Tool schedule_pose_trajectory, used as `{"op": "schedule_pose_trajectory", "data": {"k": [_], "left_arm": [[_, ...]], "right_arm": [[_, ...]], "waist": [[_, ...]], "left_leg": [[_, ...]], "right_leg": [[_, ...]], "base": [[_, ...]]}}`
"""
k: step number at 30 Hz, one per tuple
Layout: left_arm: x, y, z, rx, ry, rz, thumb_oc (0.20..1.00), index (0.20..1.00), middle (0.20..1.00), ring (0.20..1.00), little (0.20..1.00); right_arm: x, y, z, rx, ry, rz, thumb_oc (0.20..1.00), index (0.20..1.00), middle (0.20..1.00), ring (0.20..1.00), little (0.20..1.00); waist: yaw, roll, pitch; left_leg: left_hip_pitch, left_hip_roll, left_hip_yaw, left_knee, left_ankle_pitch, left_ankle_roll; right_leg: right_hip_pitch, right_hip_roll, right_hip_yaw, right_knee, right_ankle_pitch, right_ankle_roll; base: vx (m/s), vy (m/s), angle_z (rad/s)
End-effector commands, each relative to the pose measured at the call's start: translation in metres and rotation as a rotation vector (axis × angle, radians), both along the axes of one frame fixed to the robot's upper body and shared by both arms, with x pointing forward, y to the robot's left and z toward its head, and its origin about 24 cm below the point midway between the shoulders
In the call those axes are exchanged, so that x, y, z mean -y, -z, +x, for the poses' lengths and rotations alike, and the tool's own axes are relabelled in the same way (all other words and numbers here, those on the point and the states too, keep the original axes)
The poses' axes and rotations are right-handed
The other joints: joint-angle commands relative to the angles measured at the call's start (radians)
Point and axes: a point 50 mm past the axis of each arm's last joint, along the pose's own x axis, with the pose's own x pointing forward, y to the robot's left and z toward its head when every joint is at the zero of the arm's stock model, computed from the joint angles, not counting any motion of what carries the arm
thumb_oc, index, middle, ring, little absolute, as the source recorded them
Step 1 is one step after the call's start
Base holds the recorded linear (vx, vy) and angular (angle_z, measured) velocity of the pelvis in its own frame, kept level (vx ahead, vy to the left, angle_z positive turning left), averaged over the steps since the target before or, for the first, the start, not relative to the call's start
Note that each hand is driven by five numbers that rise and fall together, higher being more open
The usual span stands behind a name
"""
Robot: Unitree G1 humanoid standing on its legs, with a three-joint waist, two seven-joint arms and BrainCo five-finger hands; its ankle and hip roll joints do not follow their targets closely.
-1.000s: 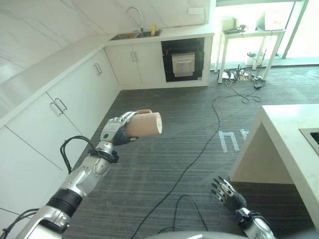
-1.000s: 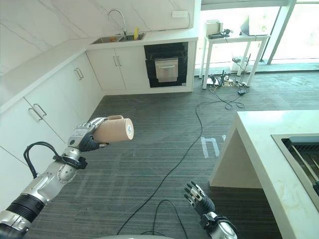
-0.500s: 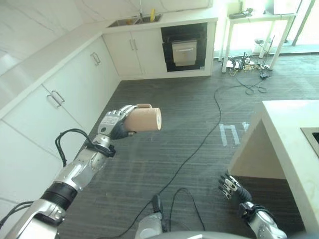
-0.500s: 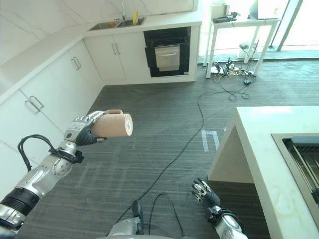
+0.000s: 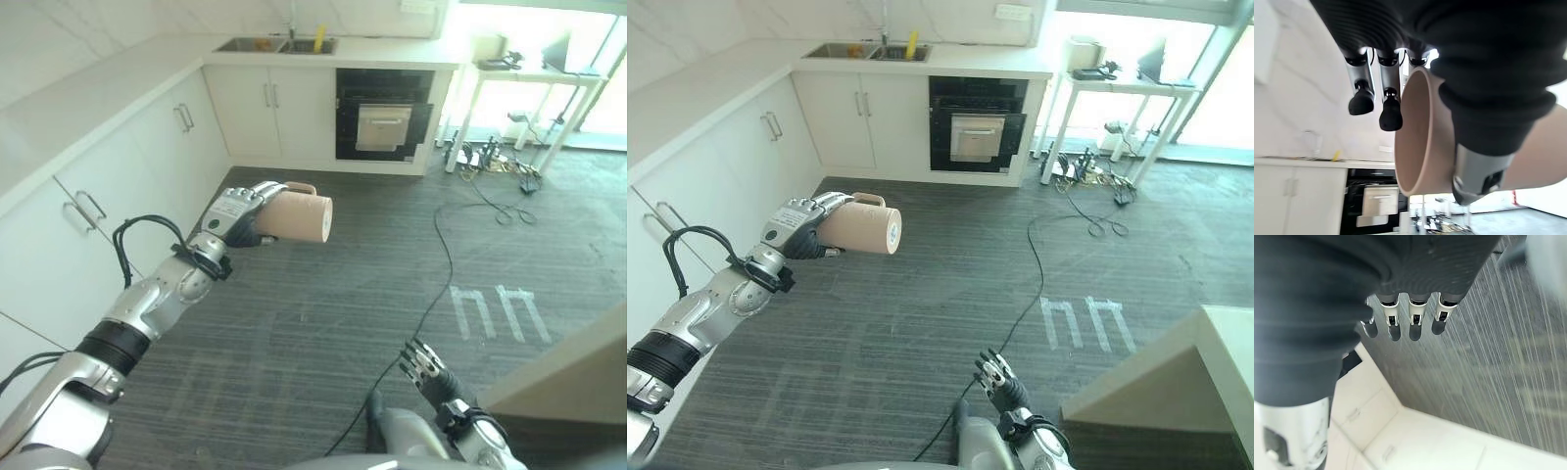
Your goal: Place the dishes in the dishwasher.
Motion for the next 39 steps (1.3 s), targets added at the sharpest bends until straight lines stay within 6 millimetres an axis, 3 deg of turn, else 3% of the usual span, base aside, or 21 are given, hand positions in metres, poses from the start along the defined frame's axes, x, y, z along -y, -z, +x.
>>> {"op": "schedule_pose_trajectory", "data": {"k": [1, 4, 6, 7, 8, 9, 10, 12, 14, 16, 18, 20, 22, 24, 28, 32, 34, 36, 37, 38, 39], "left_arm": [[0.002, -0.029, -0.001, 0.134, 0.021, 0.0, 0.2, 0.2, 0.2, 0.2, 0.2], [-0.002, -0.03, -0.002, 0.127, 0.017, -0.011, 0.2, 0.2, 0.2, 0.2, 0.2], [-0.007, -0.026, -0.005, 0.114, 0.007, -0.022, 0.2, 0.2, 0.2, 0.2, 0.2], [-0.009, -0.024, -0.008, 0.106, -0.002, -0.024, 0.2, 0.2, 0.2, 0.2, 0.2], [-0.012, -0.023, -0.012, 0.104, -0.011, -0.026, 0.2, 0.2, 0.2, 0.2, 0.2], [-0.014, -0.024, -0.014, 0.107, -0.016, -0.028, 0.2, 0.2, 0.2, 0.2, 0.2], [-0.018, -0.024, -0.017, 0.106, -0.028, -0.039, 0.2, 0.2, 0.2, 0.2, 0.2], [-0.018, -0.024, -0.02, 0.097, -0.022, -0.048, 0.2, 0.2, 0.2, 0.2, 0.2], [-0.018, -0.024, -0.024, 0.097, -0.015, -0.04, 0.2, 0.2, 0.2, 0.2, 0.2], [-0.021, -0.026, -0.026, 0.105, -0.021, -0.042, 0.2, 0.2, 0.2, 0.2, 0.2], [-0.021, -0.027, -0.028, 0.119, -0.026, -0.05, 0.2, 0.2, 0.2, 0.2, 0.2], [-0.021, -0.022, -0.033, 0.121, -0.022, -0.052, 0.2, 0.2, 0.2, 0.2, 0.2], [-0.021, -0.021, -0.035, 0.126, -0.019, -0.059, 0.2, 0.2, 0.2, 0.2, 0.2], [-0.021, -0.024, -0.035, 0.135, -0.019, -0.069, 0.2, 0.2, 0.2, 0.2, 0.2], [-0.031, -0.024, -0.038, 0.129, -0.041, -0.065, 0.2, 0.2, 0.2, 0.2, 0.2], [-0.03, -0.028, -0.032, 0.13, -0.025, -0.032, 0.2, 0.2, 0.2, 0.2, 0.2], [-0.029, -0.037, -0.024, 0.127, -0.017, -0.016, 0.2, 0.2, 0.2, 0.2, 0.2], [-0.026, -0.04, -0.019, 0.123, -0.019, -0.021, 0.2, 0.2, 0.2, 0.2, 0.2], [-0.019, -0.041, -0.017, 0.13, 0.004, -0.021, 0.2, 0.2, 0.2, 0.2, 0.2], [-0.01, -0.041, -0.015, 0.147, 0.024, -0.015, 0.2, 0.2, 0.2, 0.2, 0.2], [-0.006, -0.041, -0.014, 0.157, 0.025, -0.013, 0.2, 0.2, 0.2, 0.2, 0.2]], "right_arm": [[-0.002, -0.027, 0.04, 0.198, 0.007, 0.015, 1.0, 1.0, 1.0, 1.0, 1.0], [-0.004, -0.027, 0.041, 0.188, 0.006, 0.014, 1.0, 1.0, 1.0, 1.0, 1.0], [-0.004, -0.029, 0.042, 0.179, -0.002, 0.012, 1.0, 1.0, 1.0, 1.0, 1.0], [-0.003, -0.031, 0.042, 0.181, -0.022, 0.004, 1.0, 1.0, 1.0, 1.0, 1.0], [-0.001, -0.033, 0.042, 0.189, -0.046, -0.002, 1.0, 1.0, 1.0, 1.0, 1.0], [0.001, -0.035, 0.042, 0.195, -0.058, -0.004, 1.0, 1.0, 1.0, 1.0, 1.0], [0.005, -0.035, 0.04, 0.2, -0.081, -0.011, 1.0, 1.0, 1.0, 1.0, 1.0], [0.01, -0.034, 0.038, 0.194, -0.071, -0.014, 1.0, 1.0, 1.0, 1.0, 1.0], [0.01, -0.035, 0.042, 0.2, -0.066, -0.001, 1.0, 1.0, 1.0, 1.0, 1.0], [0.005, -0.035, 0.045, 0.203, -0.078, 0.002, 1.0, 1.0, 1.0, 1.0, 1.0], [-0.004, -0.033, 0.049, 0.193, -0.087, 0.007, 1.0, 1.0, 1.0, 1.0, 1.0], [-0.005, -0.03, 0.046, 0.187, -0.095, 0.007, 1.0, 1.0, 1.0, 1.0, 1.0], [-0.005, -0.029, 0.044, 0.183, -0.102, 0.004, 1.0, 1.0, 1.0, 1.0, 1.0], [-0.007, -0.029, 0.041, 0.182, -0.116, -0.009, 1.0, 1.0, 1.0, 1.0, 1.0], [-0.012, -0.029, 0.039, 0.175, -0.131, 0.006, 1.0, 1.0, 1.0, 1.0, 1.0], [-0.022, -0.03, 0.037, 0.184, -0.116, 0.028, 1.0, 1.0, 1.0, 1.0, 1.0], [-0.023, -0.027, 0.033, 0.178, -0.096, 0.036, 1.0, 1.0, 1.0, 1.0, 1.0], [-0.024, -0.023, 0.031, 0.17, -0.103, 0.033, 1.0, 1.0, 1.0, 1.0, 1.0], [-0.022, -0.024, 0.031, 0.177, -0.087, 0.023, 1.0, 1.0, 1.0, 1.0, 1.0], [-0.015, -0.025, 0.031, 0.192, -0.065, 0.022, 1.0, 1.0, 1.0, 1.0, 1.0], [-0.01, -0.027, 0.034, 0.198, -0.069, 0.023, 1.0, 1.0, 1.0, 1.0, 1.0]], "waist": [[-0.022, 0.029, 0.002], [-0.02, 0.024, -0.026], [-0.033, 0.034, -0.054], [-0.041, 0.043, -0.065], [-0.037, 0.04, -0.068], [-0.031, 0.027, -0.067], [-0.02, 0.011, -0.061], [0.01, 0.005, -0.039], [0.044, 0.006, -0.02], [0.059, 0.016, -0.012], [0.105, 0.041, -0.009], [0.136, 0.052, -0.013], [0.137, 0.057, -0.016], [0.135, 0.058, -0.026], [0.15, 0.056, -0.041], [0.149, 0.052, -0.059], [0.127, 0.083, -0.05], [0.104, 0.08, -0.042], [0.069, 0.061, -0.035], [0.032, 0.044, -0.022], [0.018, 0.038, -0.018]], "left_leg": [[-0.008, 0.074, -0.097, 0.012, -0.025, -0.01], [0.013, 0.077, -0.089, 0.051, -0.068, -0.005], [0.041, 0.113, -0.077, 0.121, -0.073, -0.029], [0.037, 0.152, -0.072, 0.21, 0.008, -0.069], [-0.012, 0.196, -0.075, 0.384, 0.126, -0.116], [-0.057, 0.198, -0.078, 0.496, 0.164, -0.126], [-0.139, 0.187, -0.085, 0.643, 0.173, -0.128], [-0.269, 0.189, -0.083, 0.733, 0.15, -0.117], [-0.349, 0.157, -0.074, 0.634, 0.136, -0.094], [-0.347, 0.154, -0.058, 0.508, 0.142, -0.091], [-0.374, 0.157, -0.056, 0.154, 0.209, -0.113], [-0.396, 0.172, -0.043, 0.025, 0.28, -0.141], [-0.405, 0.178, 0.002, 0.02, 0.29, -0.144], [-0.4, 0.179, 0.06, 0.04, 0.262, -0.125], [-0.364, 0.156, 0.021, 0.071, 0.21, -0.087], [-0.334, 0.122, -0.021, 0.096, 0.158, -0.029], [-0.287, 0.117, -0.06, 0.116, 0.115, 0.001], [-0.233, 0.099, -0.072, 0.115, 0.091, 0.004], [-0.178, 0.073, -0.093, 0.091, 0.066, -0.001], [-0.124, 0.061, -0.126, 0.07, 0.026, -0.007], [-0.093, 0.062, -0.137, 0.058, 0.001, -0.01]], "right_leg": [[0.103, -0.052, 0.018, 0.064, 0.185, 0.093], [0.133, -0.046, -0.007, 0.098, 0.151, 0.08], [0.135, -0.014, -0.009, 0.153, 0.094, 0.05], [0.147, 0.013, -0.007, 0.161, 0.062, 0.02], [0.184, 0.034, -0.004, 0.152, 0.033, -0.015], [0.211, 0.037, 0.006, 0.148, 0.017, -0.032], [0.242, 0.038, 0.025, 0.155, -0.005, -0.054], [0.304, 0.051, 0.038, 0.156, -0.036, -0.071], [0.365, 0.069, 0.065, 0.132, -0.06, -0.068], [0.393, 0.088, 0.085, 0.119, -0.078, -0.061], [0.465, 0.114, 0.115, 0.073, -0.112, -0.043], [0.536, 0.109, 0.121, 0.034, -0.137, -0.036], [0.559, 0.102, 0.105, 0.022, -0.149, -0.033], [0.562, 0.078, 0.067, 0.034, -0.166, -0.022], [0.563, 0.052, 0.053, 0.112, -0.193, 0.002], [0.479, 0.029, 0.065, 0.404, -0.116, 0.058], [0.332, 0.073, 0.099, 0.717, -0.055, 0.055], [0.237, 0.047, 0.073, 0.645, -0.048, 0.032], [0.197, 0.009, 0.072, 0.41, -0.014, 0.03], [0.157, -0.045, 0.071, 0.202, 0.062, 0.055], [0.149, -0.059, 0.074, 0.133, 0.116, 0.079]], "base": [[0.48, -0.157, 0.65], [0.32, -0.154, 0.38], [0.35, -0.19, 0.21], [0.35, -0.305, -0.27], [0.38, -0.363, -0.42], [0.43, -0.416, -0.58], [0.35, -0.293, -0.55], [0.37, -0.23, -0.61], [0.38, -0.1, -0.66], [0.34, 0.026, -0.9], [0.57, 0.113, -1.22], [0.49, 0.099, -1.06], [0.32, 0.086, -0.74], [0.35, 0.118, -0.06], [0.31, 0.101, -0.45], [0.29, 0.163, 0.05], [0.32, 0.183, 0.33], [0.43, 0.028, 0.54], [0.6, -0.195, 0.49], [0.65, -0.284, 0.35], [0.52, -0.271, 1.16]]}}
